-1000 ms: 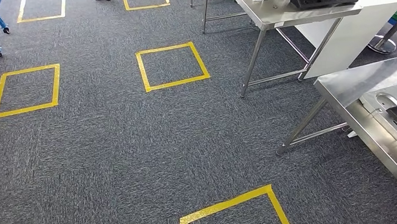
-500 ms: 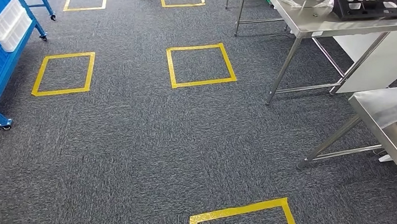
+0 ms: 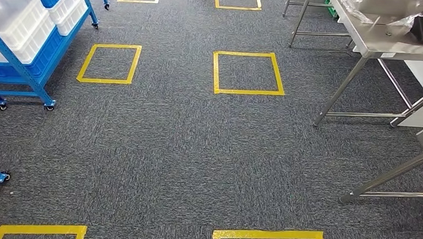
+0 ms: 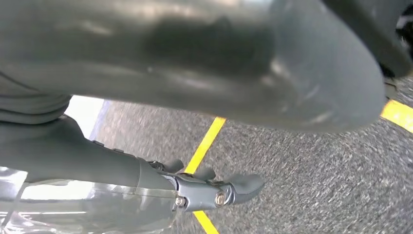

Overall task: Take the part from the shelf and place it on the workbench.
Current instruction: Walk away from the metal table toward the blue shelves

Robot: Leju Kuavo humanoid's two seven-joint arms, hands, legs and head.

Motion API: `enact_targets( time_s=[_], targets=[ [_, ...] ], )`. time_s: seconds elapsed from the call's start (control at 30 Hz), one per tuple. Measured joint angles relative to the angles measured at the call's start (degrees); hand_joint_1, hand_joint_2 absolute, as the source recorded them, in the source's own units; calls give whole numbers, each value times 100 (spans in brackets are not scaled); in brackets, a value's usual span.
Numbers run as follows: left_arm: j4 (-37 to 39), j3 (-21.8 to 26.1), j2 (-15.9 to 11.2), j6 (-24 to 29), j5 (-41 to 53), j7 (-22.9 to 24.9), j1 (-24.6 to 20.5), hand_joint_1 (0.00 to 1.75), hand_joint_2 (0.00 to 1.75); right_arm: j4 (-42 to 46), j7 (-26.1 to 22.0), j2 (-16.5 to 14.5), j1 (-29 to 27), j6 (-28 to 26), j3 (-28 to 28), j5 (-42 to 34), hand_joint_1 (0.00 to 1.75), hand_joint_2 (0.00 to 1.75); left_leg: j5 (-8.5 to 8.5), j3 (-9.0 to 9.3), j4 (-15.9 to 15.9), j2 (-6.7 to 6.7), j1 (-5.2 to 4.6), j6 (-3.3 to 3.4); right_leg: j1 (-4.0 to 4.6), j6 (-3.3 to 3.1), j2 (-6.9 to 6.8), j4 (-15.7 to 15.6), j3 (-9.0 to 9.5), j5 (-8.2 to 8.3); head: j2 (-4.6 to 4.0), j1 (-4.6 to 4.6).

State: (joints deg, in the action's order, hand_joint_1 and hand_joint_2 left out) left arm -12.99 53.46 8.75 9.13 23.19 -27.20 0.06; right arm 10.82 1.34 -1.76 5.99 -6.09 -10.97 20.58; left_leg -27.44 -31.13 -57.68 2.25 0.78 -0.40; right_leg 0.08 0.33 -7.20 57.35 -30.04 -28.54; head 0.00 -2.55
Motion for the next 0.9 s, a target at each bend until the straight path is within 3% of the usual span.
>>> enact_targets(
  time_s=[0.03, 0.1, 0.17, 0.2, 0.23, 0.27, 0.33, 0.37, 0.4, 0.47, 0.53, 0.6, 0.67, 0.73, 0.77, 0.8, 0.83, 0.9],
  targets=[
    [-1, -36, -45, -74, 46, -65, 25, 0, 0, -1, -69, 22, -18, -26, 66, -24, 0, 0, 17, -3, 17, -46, 1, 36, -21, 37, 48, 23, 4, -28, 0, 0],
    [-8, -91, -120, -144, 88, -127, 44, 0, 0, -1, -139, 62, -57, -41, 167, -44, 0, 0, 62, -8, 50, -138, 11, 112, -63, 94, 346, 327, -119, -267, 0, 0],
    [-19, -132, -167, -166, 103, -147, 37, 0, 0, -2, -153, 89, -114, -39, 230, -58, 0, 0, 95, -36, 54, -252, 1, 159, -81, 114, 640, 1064, -456, -679, 0, 1],
    [-22, -152, -180, -167, 112, -150, 36, 0, 0, -4, -153, 95, -144, -39, 251, -64, 0, 0, 105, -50, 53, -323, -10, 170, -83, 113, 680, 1434, -631, -823, 0, 0],
    [-24, -170, -189, -168, 121, -152, 40, 0, 0, -7, -153, 99, -170, -39, 268, -69, 0, 0, 113, -58, 52, -399, -21, 174, -82, 106, 695, 1659, -742, -863, 0, 1],
    [-24, -183, -195, -168, 128, -152, 48, 0, 0, -9, -153, 102, -188, -39, 286, -73, 0, 0, 119, -60, 50, -480, -29, 173, -81, 92, 708, 1667, -752, -782, 0, 1],
    [-25, -203, -202, -168, 140, -160, 61, 0, 0, -13, -164, 112, -203, -40, 316, -73, 0, 0, 130, -52, 46, -638, -32, 158, -80, 42, 823, 1015, -455, -353, 0, 1],
    [-25, -214, -202, -166, 160, -183, 62, 0, 0, -16, -193, 123, -207, -39, 331, -76, 0, 0, 139, -56, 42, -709, -32, 141, -82, 16, 995, 596, -264, -172, 0, 1],
    [-26, -227, -205, -160, 195, -236, 57, 0, 0, -19, -256, 133, -209, -39, 344, -83, 0, 0, 150, -71, 37, -779, -28, 116, -82, -3, 1135, 268, -123, -46, 0, 1],
    [-30, -267, -221, -133, 360, -518, 56, 0, 0, -25, -534, 149, -193, -55, 387, -120, 0, 0, 180, -120, 33, -902, -5, 45, -64, -25, 1273, 34, -41, 0, 0, 1],
    [-61, -341, -243, -94, 582, -943, 74, 0, 0, -21, -969, 154, -151, -106, 470, -205, 0, 0, 205, -169, 39, -988, 20, -28, -53, -73, 1123, -4, -37, 41, 0, 0],
    [-238, -485, -242, -106, 676, -1210, 116, 0, 0, -2, -1448, 158, -93, -149, 592, -347, 0, 0, 69, -282, -158, -762, 6, -63, -66, -152, 963, -78, -20, 88, 0, -2],
    [-557, -763, -210, -156, 541, -1274, 172, 0, 0, 31, -1911, 158, -24, -141, 762, -532, 0, 0, -301, -568, -794, -422, -8, -80, -55, -202, 785, -112, -20, 105, 0, -4],
    [-905, -1232, -181, -162, 179, -1286, 242, 0, 0, 77, -2380, 158, 48, -109, 988, -733, 0, 0, -595, -872, -1500, -310, 4, -115, -33, -214, 589, -104, -31, 102, 0, -5],
    [-1063, -1531, -175, -134, -45, -1291, 281, 0, 0, 103, -2593, 158, 91, -94, 1095, -810, 0, 0, -599, -903, -1618, -287, 11, -133, -28, -213, 496, -98, -35, 99, 0, -5],
    [-1200, -1829, -174, -91, -254, -1294, 313, 0, 0, 136, -2804, 156, 139, -89, 1193, -861, 0, 0, -498, -819, -1508, -262, 20, -148, -30, -206, 409, -87, -38, 95, 0, -5],
    [-1308, -2120, -174, -30, -436, -1298, 328, 0, 0, 170, -2982, 152, 187, -96, 1268, -886, 0, 0, -325, -630, -1193, -210, 29, -158, -34, -193, 331, -70, -38, 87, 0, -5],
    [-1442, -2680, -174, 104, -731, -1302, 276, 0, 0, 247, -3282, 145, 264, -143, 1396, -914, 0, 0, -37, -187, -412, 21, 25, -143, -21, -135, 184, -7, -47, 48, 0, -4]
  ],
)
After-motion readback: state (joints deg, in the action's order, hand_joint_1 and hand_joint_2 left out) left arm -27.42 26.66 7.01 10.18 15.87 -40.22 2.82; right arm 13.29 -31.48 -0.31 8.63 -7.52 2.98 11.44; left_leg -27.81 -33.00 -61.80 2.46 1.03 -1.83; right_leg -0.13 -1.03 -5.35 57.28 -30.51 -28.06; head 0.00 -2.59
